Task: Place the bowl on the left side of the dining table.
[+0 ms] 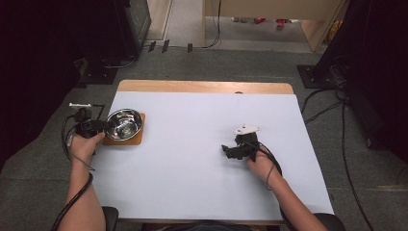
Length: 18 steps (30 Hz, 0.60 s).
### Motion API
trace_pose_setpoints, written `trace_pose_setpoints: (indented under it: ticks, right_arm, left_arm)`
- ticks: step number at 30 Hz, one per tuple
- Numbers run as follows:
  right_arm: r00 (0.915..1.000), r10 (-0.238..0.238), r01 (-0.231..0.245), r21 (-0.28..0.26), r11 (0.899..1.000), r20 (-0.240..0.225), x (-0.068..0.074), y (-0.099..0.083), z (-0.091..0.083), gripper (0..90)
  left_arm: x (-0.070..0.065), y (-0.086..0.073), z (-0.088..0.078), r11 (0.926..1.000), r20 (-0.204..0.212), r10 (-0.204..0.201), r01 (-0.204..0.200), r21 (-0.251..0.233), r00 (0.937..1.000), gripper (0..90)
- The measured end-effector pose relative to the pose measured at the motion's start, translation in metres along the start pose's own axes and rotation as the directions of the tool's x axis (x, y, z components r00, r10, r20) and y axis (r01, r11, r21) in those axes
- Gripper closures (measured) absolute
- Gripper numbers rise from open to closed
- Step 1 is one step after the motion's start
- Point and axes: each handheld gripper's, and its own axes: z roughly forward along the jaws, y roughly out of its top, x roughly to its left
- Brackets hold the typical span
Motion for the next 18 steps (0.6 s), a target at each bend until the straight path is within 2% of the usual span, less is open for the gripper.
trace_pose_setpoints:
  ticks: [7, 13, 18]
  right_arm:
    - [1.0, -0.001, 0.001, -0.001, 1.0, 0.0, 0.0, 0.0, 0.0, 11.6]
    - [1.0, 0.0, 0.0, 0.0, 1.0, 0.002, 0.0, 0.0, 0.0, 11.6]
    - [1.0, 0.0, 0.0, 0.0, 1.0, 0.002, 0.0, 0.0, 0.0, 11.6]
  left_arm:
    - [-0.002, 0.0, -0.001, 0.9996, -0.003, 0.027, -0.027, -0.006, 0.9996, 68.7]
    - [-0.004, 0.0, -0.009, 0.9978, -0.015, 0.053, -0.054, -0.039, 0.9985, 59.3]
    - [-0.007, 0.001, -0.015, 0.9966, -0.006, 0.065, -0.066, -0.051, 0.9978, 56.5]
